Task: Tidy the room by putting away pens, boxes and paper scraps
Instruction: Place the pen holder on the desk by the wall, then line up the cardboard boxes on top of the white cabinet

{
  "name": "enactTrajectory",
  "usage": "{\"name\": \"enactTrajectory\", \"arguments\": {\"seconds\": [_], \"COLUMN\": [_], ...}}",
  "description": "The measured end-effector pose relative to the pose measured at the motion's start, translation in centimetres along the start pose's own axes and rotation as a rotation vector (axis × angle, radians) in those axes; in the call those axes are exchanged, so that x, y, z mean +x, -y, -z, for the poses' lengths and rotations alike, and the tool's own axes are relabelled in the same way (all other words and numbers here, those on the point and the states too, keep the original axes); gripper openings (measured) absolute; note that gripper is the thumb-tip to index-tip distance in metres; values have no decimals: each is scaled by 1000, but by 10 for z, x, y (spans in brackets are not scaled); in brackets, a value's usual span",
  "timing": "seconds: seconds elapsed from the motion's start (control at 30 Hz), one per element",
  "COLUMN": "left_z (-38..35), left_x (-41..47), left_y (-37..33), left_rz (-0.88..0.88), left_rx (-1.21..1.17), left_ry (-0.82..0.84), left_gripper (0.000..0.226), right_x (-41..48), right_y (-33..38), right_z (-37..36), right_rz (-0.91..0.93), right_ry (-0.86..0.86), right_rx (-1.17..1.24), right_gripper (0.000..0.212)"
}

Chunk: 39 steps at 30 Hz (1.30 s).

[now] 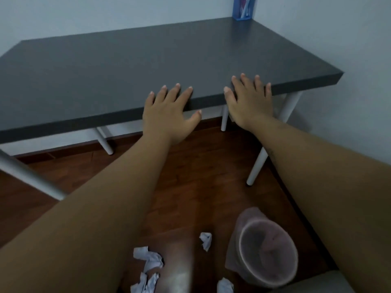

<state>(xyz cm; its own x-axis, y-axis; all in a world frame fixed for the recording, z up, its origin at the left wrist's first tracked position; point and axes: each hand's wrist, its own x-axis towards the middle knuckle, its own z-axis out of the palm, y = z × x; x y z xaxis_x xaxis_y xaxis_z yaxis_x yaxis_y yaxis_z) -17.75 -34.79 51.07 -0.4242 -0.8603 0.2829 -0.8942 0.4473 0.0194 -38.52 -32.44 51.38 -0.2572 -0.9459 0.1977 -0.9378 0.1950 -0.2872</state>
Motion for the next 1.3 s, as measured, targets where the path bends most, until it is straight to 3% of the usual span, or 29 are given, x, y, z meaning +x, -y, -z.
{"name": "enactTrajectory", "arguments": {"seconds": [0.1,0.23,0.47,0.73,1.07,1.3], "left_z": [-12,-36,-10,42,101,103], "left_x": [-53,-148,-370,-577,-735,-785], "left_y": [9,26,68,119,156,151], "left_rz": [-46,0,276,509,717,808], "left_rx": [-2,-131,-354,-258,-237,-261], "left_ry": [-76,63,55,73,52,146], "left_gripper": [70,70,68,65,73,74], "right_x": [-49,-136,-322,-464,-573,-620], "right_y": [-1,5,61,162,272,287], "right_z": [-11,-33,-24,-17,-1,-12], "right_rz": [2,-27,-3,94,245,277], "right_ry": [20,164,192,366,414,479], "right_rx": [45,50,108,50,41,114], "right_gripper": [64,72,74,76,73,70]}}
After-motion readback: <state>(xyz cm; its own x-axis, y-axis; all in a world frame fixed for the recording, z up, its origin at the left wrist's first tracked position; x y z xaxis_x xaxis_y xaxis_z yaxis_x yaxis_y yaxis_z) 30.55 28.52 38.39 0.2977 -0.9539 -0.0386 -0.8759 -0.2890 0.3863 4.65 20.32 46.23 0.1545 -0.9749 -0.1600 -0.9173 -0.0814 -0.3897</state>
